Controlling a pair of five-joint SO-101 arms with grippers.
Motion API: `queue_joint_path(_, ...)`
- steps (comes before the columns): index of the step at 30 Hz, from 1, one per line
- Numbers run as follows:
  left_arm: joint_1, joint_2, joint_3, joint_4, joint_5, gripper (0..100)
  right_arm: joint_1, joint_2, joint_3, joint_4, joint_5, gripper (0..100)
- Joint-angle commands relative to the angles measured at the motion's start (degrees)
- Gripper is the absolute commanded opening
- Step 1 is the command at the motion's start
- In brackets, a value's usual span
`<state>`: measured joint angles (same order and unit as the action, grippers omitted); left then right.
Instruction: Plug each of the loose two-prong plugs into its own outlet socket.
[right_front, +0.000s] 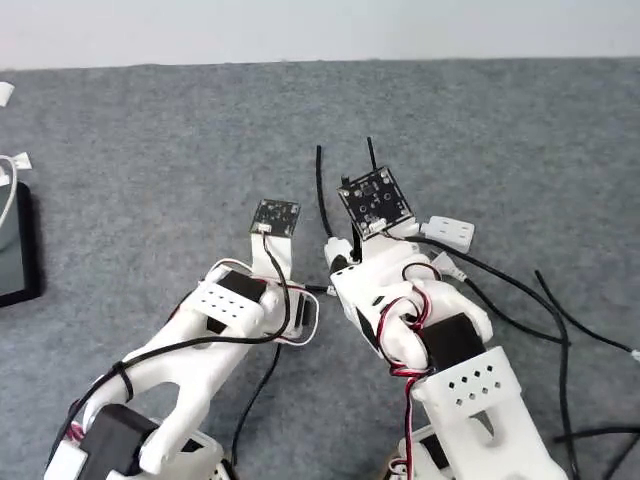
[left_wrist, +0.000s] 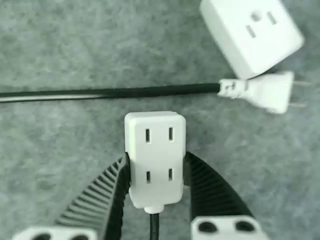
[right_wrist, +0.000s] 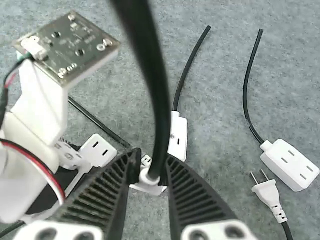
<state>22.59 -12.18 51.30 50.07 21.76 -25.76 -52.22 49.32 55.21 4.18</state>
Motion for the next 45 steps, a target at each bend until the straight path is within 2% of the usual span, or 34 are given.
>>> queue_joint_path(1,0.7,0.0,-3.47,-1.76,6.51,2,0.92,-0.48,-0.79,-0.92,-0.62,0.9)
queue_joint_path(3,0.53,0.18,-3.65,-2.02,7.47,5,0.92,-0.48,-0.79,-0.92,-0.62,0.9)
queue_joint_path(6,0.53,3.08,-4.18,-2.46,8.53,16,0.92,-0.4,-0.79,-1.01,-0.62,0.9)
queue_joint_path(9,0.18,6.15,-7.25,0.62,11.87,27,0.84,-0.4,-0.7,-1.01,-0.62,0.9)
queue_joint_path(16,-3.52,5.19,-8.31,2.29,12.13,25,0.92,-0.4,-0.62,-1.01,-2.29,0.9)
queue_joint_path(22,-4.48,-3.6,-5.85,5.89,0.79,25,0.75,0.04,-0.44,-1.1,-4.57,0.9)
queue_joint_path(29,-4.75,-22.51,3.47,5.71,-10.02,25,0.57,0.13,0.0,-1.19,-6.51,0.9)
queue_joint_path(34,-13.8,-34.29,10.95,5.71,-16.53,25,-2.86,0.22,5.8,-9.1,-9.41,0.9)
queue_joint_path(38,-18.29,-34.9,14.9,5.63,-23.38,25,-5.49,0.22,8.62,-13.76,-11.52,0.9)
queue_joint_path(41,-19.52,-32.18,16.04,4.13,-23.82,25,-7.16,0.22,9.49,-15.69,-12.84,0.8)
queue_joint_path(45,-26.64,-26.02,14.46,1.05,-25.67,25,-9.54,0.22,12.13,-19.21,-12.75,0.8)
